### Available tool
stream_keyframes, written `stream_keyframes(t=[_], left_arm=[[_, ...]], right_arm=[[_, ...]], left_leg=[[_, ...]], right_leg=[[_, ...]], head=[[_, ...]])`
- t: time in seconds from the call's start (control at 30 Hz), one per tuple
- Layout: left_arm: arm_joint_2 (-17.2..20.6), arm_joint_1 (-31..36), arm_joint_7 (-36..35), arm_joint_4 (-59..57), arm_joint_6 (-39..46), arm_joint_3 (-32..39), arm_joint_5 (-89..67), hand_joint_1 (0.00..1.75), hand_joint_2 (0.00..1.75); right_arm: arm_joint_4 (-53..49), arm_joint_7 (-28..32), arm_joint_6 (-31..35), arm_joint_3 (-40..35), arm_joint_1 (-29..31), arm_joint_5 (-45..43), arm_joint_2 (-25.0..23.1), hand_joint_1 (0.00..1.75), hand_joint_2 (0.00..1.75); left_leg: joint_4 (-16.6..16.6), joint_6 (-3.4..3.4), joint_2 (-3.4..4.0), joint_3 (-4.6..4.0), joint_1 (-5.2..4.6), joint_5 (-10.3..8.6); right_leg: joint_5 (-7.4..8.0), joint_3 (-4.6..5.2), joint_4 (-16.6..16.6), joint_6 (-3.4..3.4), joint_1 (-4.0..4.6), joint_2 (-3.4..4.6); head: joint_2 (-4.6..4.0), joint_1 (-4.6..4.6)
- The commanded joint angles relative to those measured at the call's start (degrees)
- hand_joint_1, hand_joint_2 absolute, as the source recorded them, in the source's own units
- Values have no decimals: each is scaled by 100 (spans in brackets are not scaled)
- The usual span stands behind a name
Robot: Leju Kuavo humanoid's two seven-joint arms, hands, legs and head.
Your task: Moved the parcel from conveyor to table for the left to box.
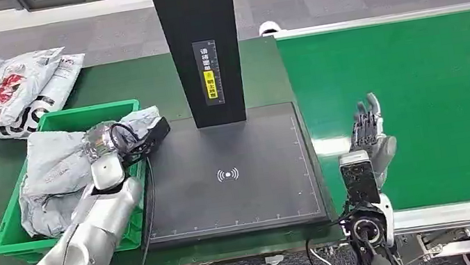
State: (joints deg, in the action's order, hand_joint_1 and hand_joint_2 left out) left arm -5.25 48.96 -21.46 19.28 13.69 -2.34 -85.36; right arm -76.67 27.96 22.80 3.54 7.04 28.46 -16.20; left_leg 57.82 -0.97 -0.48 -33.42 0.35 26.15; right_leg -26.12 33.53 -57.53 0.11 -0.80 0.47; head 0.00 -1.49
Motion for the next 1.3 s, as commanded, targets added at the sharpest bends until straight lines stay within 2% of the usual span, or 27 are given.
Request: stream_keyframes(t=[0.03, 0.13, 0.57, 0.73, 0.8, 0.87, 0.9, 0.93, 0.97, 1.0, 1.03, 1.07, 1.13, 1.17, 1.3], left_arm=[[-249, -87, 296, -664, -499, 702, 369, 0, 175], [-321, 5, 334, -644, -418, 868, 474, 0, 175], [-312, 1, 331, -639, -373, 902, 447, 0, 175], [-505, 281, 604, -584, 265, 1417, 637, 0, 175], [-493, 422, 247, -601, 265, 1280, 372, 0, 175], [-517, 508, 443, -520, 647, 1486, 466, 0, 175], [-593, 573, 1088, -459, 1224, 1805, 769, 0, 175], [-592, 608, 1084, -469, 1203, 1811, 769, 0, 175], [-666, 678, 1667, -405, 1720, 2068, 1028, 0, 0], [-808, 774, 2874, -280, 1922, 2761, 1964, 0, 0], [-799, 837, 2872, -300, 1886, 2773, 1974, 0, 0], [-1115, 954, 4615, -128, 1736, 3338, 3051, 0, 0], [-1251, 1001, 4727, -138, 1576, 3388, 3196, 0, 0], [-1405, 986, 4842, -125, 1596, 3375, 3284, 0, 0], [-1426, 866, 4953, -161, 1745, 3319, 3371, 0, 0]], right_arm=[[-271, -214, -129, 528, 7, 169, -174, 0, 0], [-438, -255, -106, 578, -81, 221, -236, 0, 0], [-452, -278, -117, 597, -84, 252, -256, 0, 0], [-873, -293, 25, 728, -347, 315, -380, 0, 0], [-1016, -312, 69, 718, -428, 312, -380, 0, 0], [-1185, -353, 130, 695, -524, 299, -380, 0, 0], [-1287, -360, 218, 684, -617, 300, -380, 0, 0], [-1309, -364, 223, 687, -642, 295, -380, 0, 0], [-1392, -372, 314, 667, -705, 278, -380, 0, 0], [-1419, -367, 379, 640, -715, 215, -380, 0, 0], [-1423, -367, 393, 627, -706, 217, -380, 0, 0], [-1501, -332, 589, 530, -782, 35, -380, 0, 0], [-1543, -329, 644, 487, -837, 23, -380, 0, 0], [-1540, -325, 678, 457, -885, 9, -380, 0, 0], [-1098, -156, 651, 437, -776, -93, -248, 0, 0]], left_leg=[[-21, 4, -8, 20, -3, -12], [-16, 7, -47, 15, -1, -17], [-18, 23, -75, 29, -7, -25], [-15, 25, -90, 25, -15, -25], [-9, 25, -103, 16, -11, -25], [-3, 26, -110, 5, -9, -25], [7, 25, -122, 7, -14, -18], [5, 26, -123, -1, -10, -21], [11, 28, -126, -9, -7, -20], [5, 29, -125, -7, -9, -23], [14, 30, -142, -18, -10, -23], [18, 30, -138, -26, -10, -22], [28, 38, -171, -49, -4, -27], [28, 46, -165, -48, -5, -29], [9, 45, -93, -32, -13, -22]], right_leg=[[8, -23, 19, -2, -1, -17], [3, -34, 20, 1, 1, -57], [3, -65, 29, 6, -4, -88], [-3, -66, 25, 9, -12, -100], [-5, -64, 26, 9, -9, -113], [-7, -55, 22, 9, -6, -121], [-17, -56, 8, 11, -12, -126], [-13, -53, 17, 10, -7, -131], [-14, -48, 13, 10, -4, -135], [-12, -49, 18, 9, -6, -135], [-17, -40, 10, 11, -7, -147], [-15, -31, 5, 13, -8, -143], [-19, -26, 7, 15, -1, -178], [-18, -20, 10, 16, -2, -174], [3, -22, 28, 29, -10, -100]], head=[[0, 0], [0, 0], [-2, 0], [-2, 0], [0, 0], [0, 0], [0, 0], [0, 0], [-2, 0], [0, 0], [-2, 0], [0, -2], [0, 0], [0, 0], [-2, 0]])
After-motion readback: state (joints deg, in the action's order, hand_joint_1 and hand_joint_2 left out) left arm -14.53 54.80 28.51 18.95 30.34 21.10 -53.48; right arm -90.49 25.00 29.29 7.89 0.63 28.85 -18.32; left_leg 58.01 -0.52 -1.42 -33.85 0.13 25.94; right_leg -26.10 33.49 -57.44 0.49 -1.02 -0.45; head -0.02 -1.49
